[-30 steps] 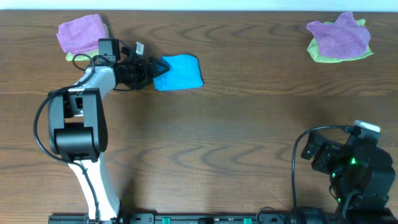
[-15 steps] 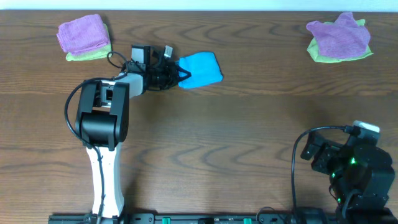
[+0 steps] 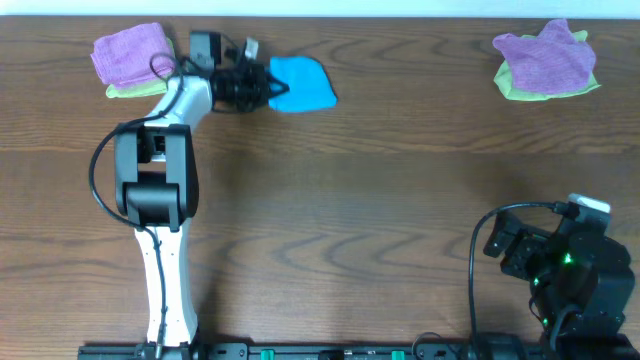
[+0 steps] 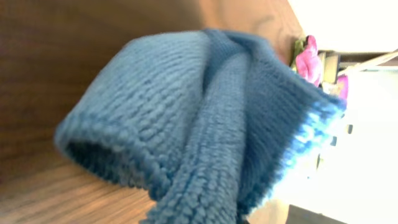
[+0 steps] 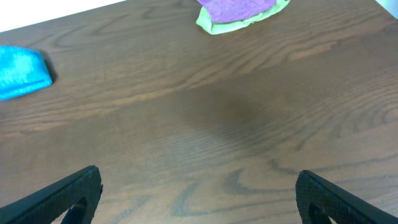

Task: Fold the cloth
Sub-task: 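Carry the blue cloth back-left onto the pink and green stack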

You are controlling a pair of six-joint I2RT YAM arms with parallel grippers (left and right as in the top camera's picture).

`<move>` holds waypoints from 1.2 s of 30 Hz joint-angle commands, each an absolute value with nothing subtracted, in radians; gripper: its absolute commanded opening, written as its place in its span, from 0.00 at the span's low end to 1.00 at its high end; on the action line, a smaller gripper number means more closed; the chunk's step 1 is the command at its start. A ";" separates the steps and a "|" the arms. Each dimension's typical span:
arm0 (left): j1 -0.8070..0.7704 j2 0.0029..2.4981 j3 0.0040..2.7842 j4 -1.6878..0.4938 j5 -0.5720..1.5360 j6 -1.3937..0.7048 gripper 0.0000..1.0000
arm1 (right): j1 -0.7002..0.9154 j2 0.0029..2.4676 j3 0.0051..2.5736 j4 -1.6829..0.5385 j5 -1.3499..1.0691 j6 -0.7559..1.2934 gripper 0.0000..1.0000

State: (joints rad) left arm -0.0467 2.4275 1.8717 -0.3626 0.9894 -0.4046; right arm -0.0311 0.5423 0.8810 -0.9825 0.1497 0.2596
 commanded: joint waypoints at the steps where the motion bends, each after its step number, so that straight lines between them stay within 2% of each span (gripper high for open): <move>1: -0.042 2.425 2.012 -0.469 0.912 -0.225 0.05 | -0.043 0.543 0.875 -0.984 0.150 0.260 0.99; 7: 0.020 2.425 2.212 -0.701 0.779 -0.088 0.06 | -0.043 0.543 0.875 -0.984 0.150 0.260 0.99; 16: 0.165 2.425 2.378 -0.853 0.694 0.026 0.06 | -0.043 0.543 0.875 -0.984 0.150 0.260 0.99; 31: 0.316 2.426 2.464 -0.900 0.669 0.105 0.06 | -0.043 0.543 0.875 -0.992 0.154 0.262 0.99; 36: 0.334 2.426 2.464 -0.898 0.596 0.113 0.06 | -0.043 0.543 0.875 -1.014 0.154 0.262 0.99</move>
